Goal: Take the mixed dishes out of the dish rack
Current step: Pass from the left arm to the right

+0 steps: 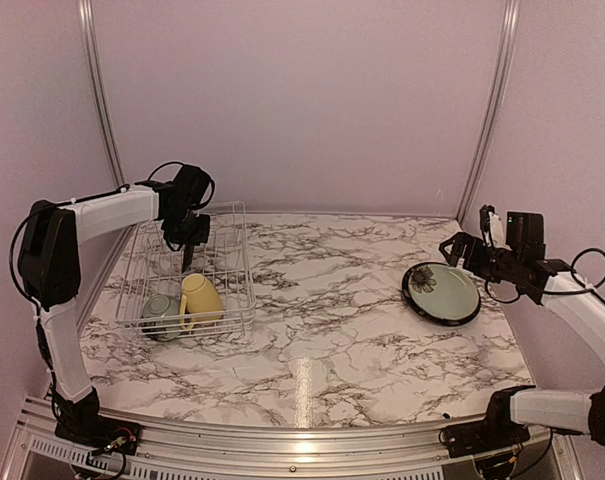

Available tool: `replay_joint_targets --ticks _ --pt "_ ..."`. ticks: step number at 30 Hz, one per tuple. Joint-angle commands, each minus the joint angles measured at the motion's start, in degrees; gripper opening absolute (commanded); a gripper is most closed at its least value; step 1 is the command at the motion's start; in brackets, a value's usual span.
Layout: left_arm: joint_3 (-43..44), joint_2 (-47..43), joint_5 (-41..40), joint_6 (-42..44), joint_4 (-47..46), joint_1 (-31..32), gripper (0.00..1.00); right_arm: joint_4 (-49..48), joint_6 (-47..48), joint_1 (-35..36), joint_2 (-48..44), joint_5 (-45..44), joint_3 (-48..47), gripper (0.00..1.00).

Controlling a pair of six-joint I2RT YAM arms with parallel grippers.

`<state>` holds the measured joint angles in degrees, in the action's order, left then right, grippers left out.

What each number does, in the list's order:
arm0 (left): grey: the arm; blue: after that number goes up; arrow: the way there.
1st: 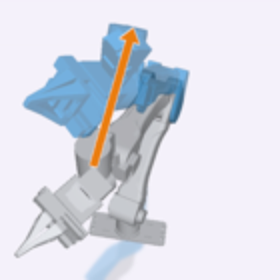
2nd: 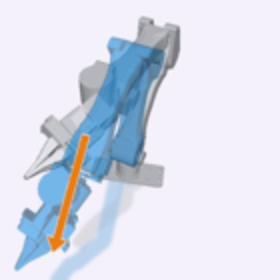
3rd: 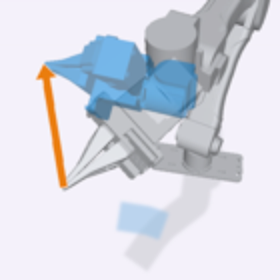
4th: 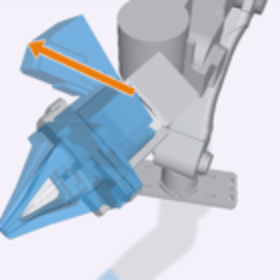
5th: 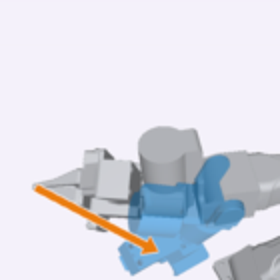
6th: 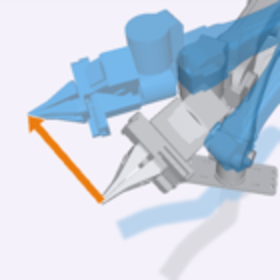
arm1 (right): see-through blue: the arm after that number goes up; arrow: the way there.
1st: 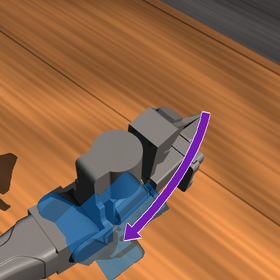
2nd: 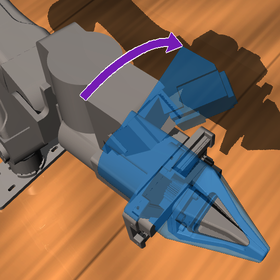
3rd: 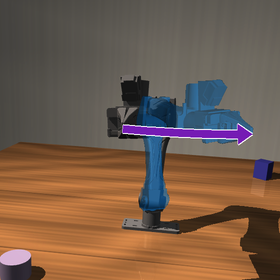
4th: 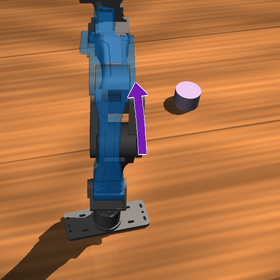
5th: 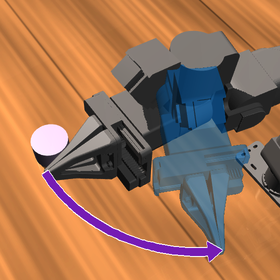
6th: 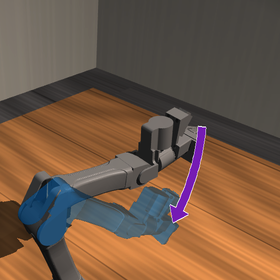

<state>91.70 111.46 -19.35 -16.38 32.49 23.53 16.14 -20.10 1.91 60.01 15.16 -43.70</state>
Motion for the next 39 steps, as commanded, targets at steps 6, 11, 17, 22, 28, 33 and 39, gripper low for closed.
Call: replay_joint_targets --ticks 6,11,17,22,28,33,39 --pt "1.9 -6.1 -4.7 1.4 2.0 -0.3 0.00 0.3 -0.6 -1.3 -3.2 -2.4 -0.8 0.98" --pt "3.2 -7.5 -4.4 1.0 2.6 -0.2 0.00 -0.1 0.2 -1.3 -3.3 -1.4 -0.3 0.98" --pt "4.8 -11.2 -3.1 0.3 3.3 -0.2 0.00 -0.4 1.6 -1.3 -2.5 1.0 -0.8 0.98" --pt "5.6 -16.9 1.4 1.5 2.7 0.2 0.00 -2.2 2.8 -0.2 -1.4 4.2 -0.4 0.98" --pt "1.0 -25.8 6.3 2.6 -1.2 2.8 0.00 -1.9 2.2 6.5 2.2 1.9 -2.6 0.98" --pt "-5.0 -32.6 1.9 5.8 -7.9 12.2 0.00 -4.2 -0.8 9.0 4.9 4.7 -4.1 0.99" --pt "-13.3 -35.2 -9.5 13.6 -17.3 27.5 0.00 -6.3 -4.9 10.8 10.5 9.7 -7.3 0.98"
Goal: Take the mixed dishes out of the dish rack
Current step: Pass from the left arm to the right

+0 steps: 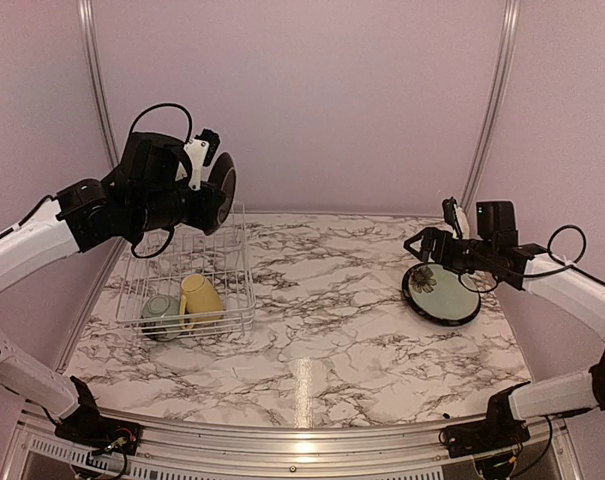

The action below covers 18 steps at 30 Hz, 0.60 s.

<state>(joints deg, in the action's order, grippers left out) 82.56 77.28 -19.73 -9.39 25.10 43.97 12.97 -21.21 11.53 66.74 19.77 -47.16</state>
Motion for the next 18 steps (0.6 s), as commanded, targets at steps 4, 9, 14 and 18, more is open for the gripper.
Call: replay_joint_targets --ticks 4,9,14,18 --pt "-8.3 0.7 -19.7 12.4 -16.3 16.0 0.00 -4.5 -7.5 3.2 8.3 9.6 -6.5 0.98" --pt "-12.5 6.2 -37.4 32.4 -32.2 26.7 0.00 -6.2 -13.0 7.9 12.2 12.2 -9.7 0.98" --pt "-12.6 16.2 -45.2 48.6 -40.9 31.2 0.00 -6.4 -15.0 12.3 14.3 14.0 -14.4 0.98" --pt "-12.4 21.9 -47.4 56.7 -46.2 32.0 0.00 -8.9 -18.1 12.8 12.6 16.3 -14.4 0.98"
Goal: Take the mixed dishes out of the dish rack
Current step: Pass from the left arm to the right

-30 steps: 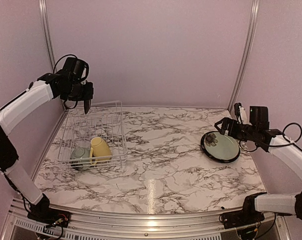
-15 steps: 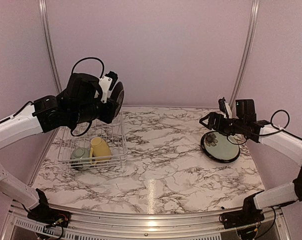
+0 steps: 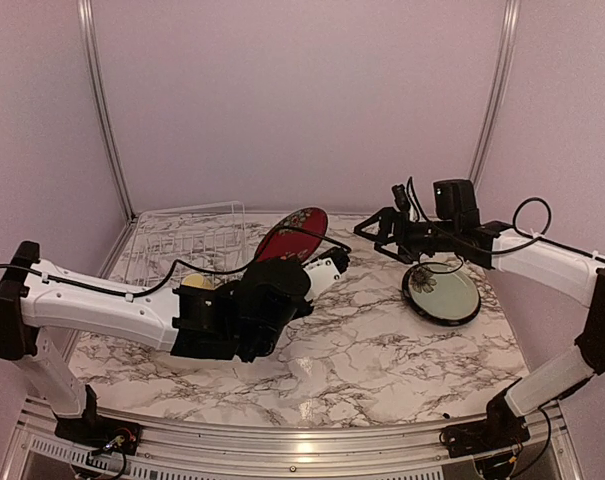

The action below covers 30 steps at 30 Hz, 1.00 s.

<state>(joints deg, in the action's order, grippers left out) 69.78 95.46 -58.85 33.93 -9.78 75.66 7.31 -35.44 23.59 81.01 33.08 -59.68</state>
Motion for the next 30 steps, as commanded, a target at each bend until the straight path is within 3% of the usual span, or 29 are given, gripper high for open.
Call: replay_joint_targets --ticks 1,9,17,25,30 --pt "0.5 4.9 -8.6 14.7 -12.2 0.4 0.00 -4.0 -4.4 0.8 -2.2 3.6 -1.6 0.98" --pt "1.2 11.2 -8.6 24.3 -20.4 1.2 0.00 -5.4 -5.1 2.0 -1.3 7.4 -1.8 0.96" --pt "7.5 15.2 -8.0 22.0 -12.2 1.6 0.00 -8.9 -4.7 6.7 2.6 8.1 -1.5 0.92" --pt "8.8 17.3 -8.7 21.3 -10.5 1.9 0.00 -13.4 -6.9 9.3 7.1 9.0 -0.5 0.79" --pt "8.6 17.3 -9.0 21.6 -10.9 2.4 0.00 -15.9 -8.3 11.0 9.5 9.5 -0.6 0.63"
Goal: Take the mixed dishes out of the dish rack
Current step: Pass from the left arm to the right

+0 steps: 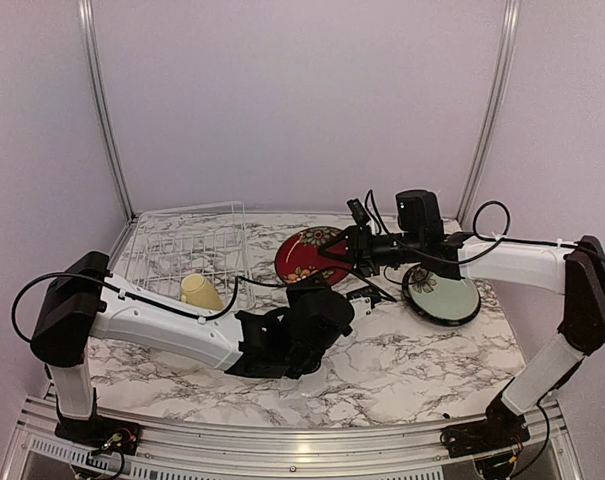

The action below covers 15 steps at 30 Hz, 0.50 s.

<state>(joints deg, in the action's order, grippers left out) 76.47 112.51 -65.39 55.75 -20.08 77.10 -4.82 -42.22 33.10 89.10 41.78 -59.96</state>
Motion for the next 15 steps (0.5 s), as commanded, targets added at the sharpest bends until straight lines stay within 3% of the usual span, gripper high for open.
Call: replay_joint_targets --ticks 1,10,12,15 --pt "1.9 0.3 -2.6 -0.3 -0.7 1.2 0.00 -4.4 -2.0 1.6 1.6 0.7 -0.1 0.57" --pt "2.6 1.4 -5.7 -0.4 -3.0 1.8 0.00 -6.5 -4.6 1.5 0.1 -2.5 1.1 0.10" --pt "2.3 0.8 -5.6 -1.6 -2.4 1.8 0.06 -6.7 -5.3 1.5 0.3 -2.4 1.1 0.01" --pt "2.0 0.0 -5.6 -3.0 -1.0 1.8 0.14 -9.2 -7.5 1.2 0.1 -2.2 2.3 0.00"
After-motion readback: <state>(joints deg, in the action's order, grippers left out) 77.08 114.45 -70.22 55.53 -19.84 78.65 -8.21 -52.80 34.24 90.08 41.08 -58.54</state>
